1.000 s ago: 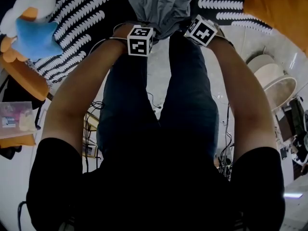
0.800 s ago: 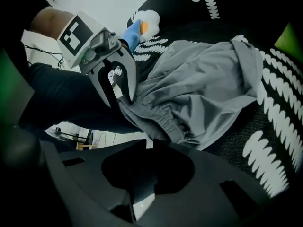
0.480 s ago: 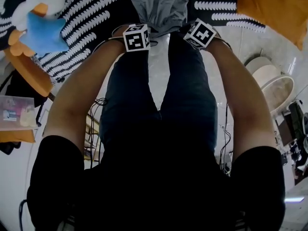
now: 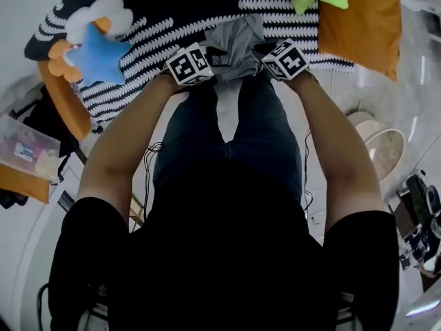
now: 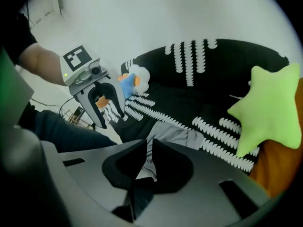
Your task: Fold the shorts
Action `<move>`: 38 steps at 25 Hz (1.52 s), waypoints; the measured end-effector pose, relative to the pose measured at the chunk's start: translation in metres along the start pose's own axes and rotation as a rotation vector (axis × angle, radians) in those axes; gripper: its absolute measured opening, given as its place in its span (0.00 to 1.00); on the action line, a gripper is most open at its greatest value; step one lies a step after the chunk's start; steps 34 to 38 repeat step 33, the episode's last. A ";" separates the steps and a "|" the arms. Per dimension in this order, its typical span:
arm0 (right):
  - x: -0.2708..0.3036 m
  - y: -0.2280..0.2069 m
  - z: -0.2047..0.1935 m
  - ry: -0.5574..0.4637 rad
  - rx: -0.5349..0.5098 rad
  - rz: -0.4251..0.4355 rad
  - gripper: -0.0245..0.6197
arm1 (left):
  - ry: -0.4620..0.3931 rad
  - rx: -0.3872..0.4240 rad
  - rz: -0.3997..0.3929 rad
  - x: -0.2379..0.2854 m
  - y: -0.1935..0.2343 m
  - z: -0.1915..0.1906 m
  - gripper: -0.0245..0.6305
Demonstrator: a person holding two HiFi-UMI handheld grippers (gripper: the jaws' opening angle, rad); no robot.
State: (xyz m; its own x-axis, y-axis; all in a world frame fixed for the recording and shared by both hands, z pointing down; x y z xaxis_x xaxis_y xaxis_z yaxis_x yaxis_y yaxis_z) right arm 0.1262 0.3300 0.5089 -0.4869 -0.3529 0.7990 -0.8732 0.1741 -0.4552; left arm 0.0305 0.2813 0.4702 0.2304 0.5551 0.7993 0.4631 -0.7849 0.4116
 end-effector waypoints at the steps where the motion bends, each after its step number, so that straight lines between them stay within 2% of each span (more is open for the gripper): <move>1: -0.014 -0.001 0.014 -0.026 0.016 -0.027 0.10 | -0.018 0.001 0.024 -0.018 0.002 0.010 0.32; 5: -0.071 0.004 0.067 -0.122 0.007 -0.128 0.08 | -0.108 0.014 0.129 -0.093 0.012 0.051 0.29; 9: -0.131 0.027 0.108 -0.223 -0.022 -0.195 0.07 | -0.223 -0.003 0.214 -0.161 0.002 0.089 0.26; 13: -0.190 0.042 0.137 -0.314 -0.029 -0.253 0.05 | -0.329 -0.023 0.272 -0.214 -0.015 0.124 0.23; 17: -0.239 0.063 0.161 -0.383 -0.067 -0.283 0.05 | -0.395 -0.019 0.314 -0.259 -0.037 0.145 0.20; 21: -0.283 0.081 0.186 -0.449 -0.107 -0.308 0.05 | -0.451 -0.005 0.370 -0.303 -0.049 0.154 0.19; 26: -0.338 0.100 0.208 -0.557 -0.106 -0.345 0.04 | -0.521 0.011 0.432 -0.348 -0.066 0.163 0.17; 29: -0.364 0.108 0.215 -0.613 -0.097 -0.377 0.04 | -0.532 0.010 0.482 -0.371 -0.074 0.162 0.15; 33: -0.382 0.132 0.211 -0.637 -0.089 -0.387 0.04 | -0.554 -0.034 0.532 -0.400 -0.095 0.148 0.14; 38: -0.382 0.132 0.211 -0.637 -0.089 -0.387 0.04 | -0.554 -0.034 0.532 -0.400 -0.095 0.148 0.14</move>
Point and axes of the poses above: the fingertips, and each gripper's own axes: x forward along the fingers, y to its left, z out of its top, the point moved 3 cm from there along -x, backward along the fingers, and after that the axes turned 5 degrees about y, right-handed, at the moved point
